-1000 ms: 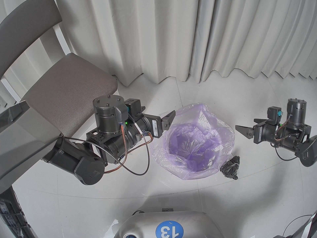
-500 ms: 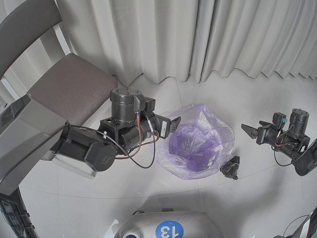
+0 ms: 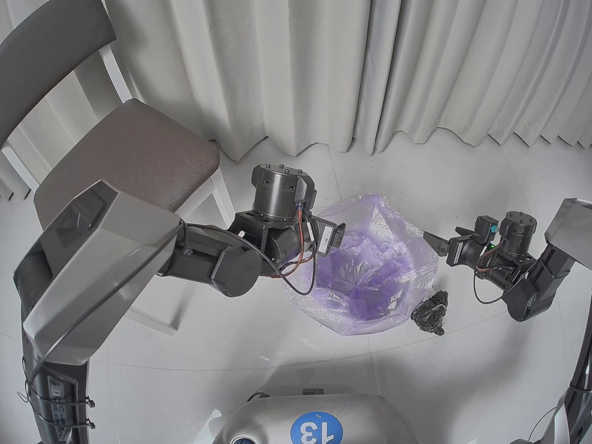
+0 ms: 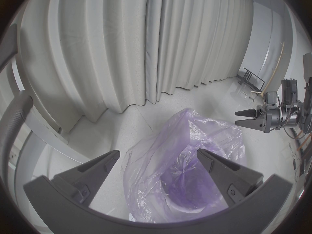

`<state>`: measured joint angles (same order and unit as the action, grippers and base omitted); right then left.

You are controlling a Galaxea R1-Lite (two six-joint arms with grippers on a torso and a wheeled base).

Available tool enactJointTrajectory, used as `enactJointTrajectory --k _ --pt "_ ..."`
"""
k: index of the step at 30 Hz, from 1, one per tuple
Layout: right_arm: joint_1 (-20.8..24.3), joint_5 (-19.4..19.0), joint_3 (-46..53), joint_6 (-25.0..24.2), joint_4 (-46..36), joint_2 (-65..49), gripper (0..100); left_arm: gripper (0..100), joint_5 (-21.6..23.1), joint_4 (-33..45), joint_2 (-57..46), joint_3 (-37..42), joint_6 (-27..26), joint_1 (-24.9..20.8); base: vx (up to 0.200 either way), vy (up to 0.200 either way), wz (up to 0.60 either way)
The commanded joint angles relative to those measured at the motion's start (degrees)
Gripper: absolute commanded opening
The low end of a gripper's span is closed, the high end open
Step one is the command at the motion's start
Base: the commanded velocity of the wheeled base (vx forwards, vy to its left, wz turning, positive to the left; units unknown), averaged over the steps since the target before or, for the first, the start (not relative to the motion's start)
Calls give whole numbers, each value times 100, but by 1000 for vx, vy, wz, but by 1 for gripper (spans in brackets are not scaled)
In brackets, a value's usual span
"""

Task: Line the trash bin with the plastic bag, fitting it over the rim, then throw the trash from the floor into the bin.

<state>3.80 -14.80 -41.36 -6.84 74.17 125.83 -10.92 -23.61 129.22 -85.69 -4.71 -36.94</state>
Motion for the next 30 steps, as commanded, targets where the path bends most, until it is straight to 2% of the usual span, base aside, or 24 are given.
enactJointTrajectory --k 1,8,22,30 --pt "112 -5 -320 -19 -52 442 100 100 -33 41 446 -291 5 37 0 0 0" --pt "147 3 -847 -28 -394 627 100 100 -121 59 833 -748 93 99 0 0 0" --pt "-29 12 -1462 -19 -640 1031 100 100 -226 -47 1167 -1099 884 231 0 0 0" --pt "-143 3 -1893 -2 -746 1251 100 100 -463 41 1571 -1723 928 319 0 0 0"
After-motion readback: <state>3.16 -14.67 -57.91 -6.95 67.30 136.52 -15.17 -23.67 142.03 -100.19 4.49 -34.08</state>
